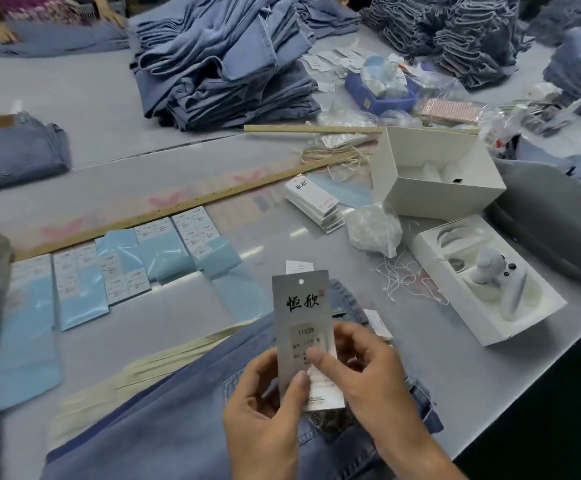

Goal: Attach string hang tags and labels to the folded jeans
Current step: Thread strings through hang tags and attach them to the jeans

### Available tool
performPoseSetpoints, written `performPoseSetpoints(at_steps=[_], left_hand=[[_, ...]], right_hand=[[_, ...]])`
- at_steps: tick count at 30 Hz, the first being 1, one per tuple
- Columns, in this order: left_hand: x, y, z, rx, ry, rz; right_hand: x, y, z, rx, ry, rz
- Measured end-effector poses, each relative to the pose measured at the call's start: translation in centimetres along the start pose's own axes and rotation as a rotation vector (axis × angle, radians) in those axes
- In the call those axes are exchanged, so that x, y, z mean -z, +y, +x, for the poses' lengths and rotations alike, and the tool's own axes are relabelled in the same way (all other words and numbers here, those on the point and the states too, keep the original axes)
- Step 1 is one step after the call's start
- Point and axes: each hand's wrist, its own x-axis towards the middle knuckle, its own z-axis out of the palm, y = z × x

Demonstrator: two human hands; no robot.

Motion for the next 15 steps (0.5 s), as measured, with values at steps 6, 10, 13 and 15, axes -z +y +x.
performPoseSetpoints(at_steps=[6,10,13,15], left_hand=[[1.5,-0.5,-0.8,0.201,-0.256,-0.02],[1.4,-0.2,0.7,0.166,-0.156,-0.02],[1.0,-0.4,2.5,0.014,-0.054,0.102],[0.5,-0.3,3.5,-0.037,0.01,0.133]], right_hand=[[1.6,-1.1,1.1,-0.04,0.002,0.214],[1.0,0.5,0.0,-0.079,-0.201,0.032],[1.1,2.1,0.2,-0.069,-0.245,-0.042],[2.7,3.1,1.9,-0.028,-0.102,-0.039]])
